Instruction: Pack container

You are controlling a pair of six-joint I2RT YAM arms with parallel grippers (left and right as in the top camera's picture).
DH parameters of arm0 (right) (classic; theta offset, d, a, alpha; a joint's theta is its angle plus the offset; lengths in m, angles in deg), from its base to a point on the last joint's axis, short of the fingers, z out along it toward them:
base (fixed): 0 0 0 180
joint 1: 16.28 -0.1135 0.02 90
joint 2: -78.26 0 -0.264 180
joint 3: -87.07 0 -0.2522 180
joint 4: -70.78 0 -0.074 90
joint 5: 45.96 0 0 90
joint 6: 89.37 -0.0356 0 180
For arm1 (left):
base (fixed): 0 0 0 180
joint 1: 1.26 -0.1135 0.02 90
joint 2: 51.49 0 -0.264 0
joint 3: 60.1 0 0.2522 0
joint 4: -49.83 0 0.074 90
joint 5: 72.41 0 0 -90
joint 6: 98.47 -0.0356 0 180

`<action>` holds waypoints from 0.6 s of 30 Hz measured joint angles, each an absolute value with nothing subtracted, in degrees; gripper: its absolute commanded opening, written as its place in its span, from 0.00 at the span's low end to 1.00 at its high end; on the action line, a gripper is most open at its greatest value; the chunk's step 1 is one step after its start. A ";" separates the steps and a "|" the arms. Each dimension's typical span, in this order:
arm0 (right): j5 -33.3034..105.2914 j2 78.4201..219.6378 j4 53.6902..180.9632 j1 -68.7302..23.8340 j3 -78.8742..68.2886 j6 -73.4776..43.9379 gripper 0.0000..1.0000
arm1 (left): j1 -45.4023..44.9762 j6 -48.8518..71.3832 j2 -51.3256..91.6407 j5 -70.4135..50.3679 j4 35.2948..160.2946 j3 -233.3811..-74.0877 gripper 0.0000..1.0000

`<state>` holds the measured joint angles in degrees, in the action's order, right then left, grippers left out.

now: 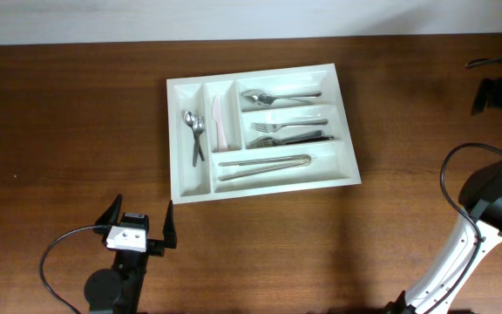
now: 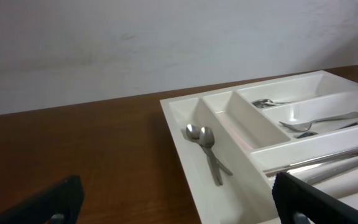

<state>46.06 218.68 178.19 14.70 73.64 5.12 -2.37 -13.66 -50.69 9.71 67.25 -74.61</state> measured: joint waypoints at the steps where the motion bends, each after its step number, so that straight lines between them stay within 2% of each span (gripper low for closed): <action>1: 46.04 218.68 178.19 14.70 73.64 5.12 0.99 | -2.37 -13.66 -50.71 9.93 67.27 -74.61 0.99; 18: 46.04 218.68 178.19 14.70 73.64 5.10 0.99 | -2.37 -13.66 -50.71 10.57 67.27 -74.61 0.99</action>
<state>46.04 218.68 178.19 14.70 73.64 5.10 -2.37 -13.66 -50.71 10.57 67.27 -74.61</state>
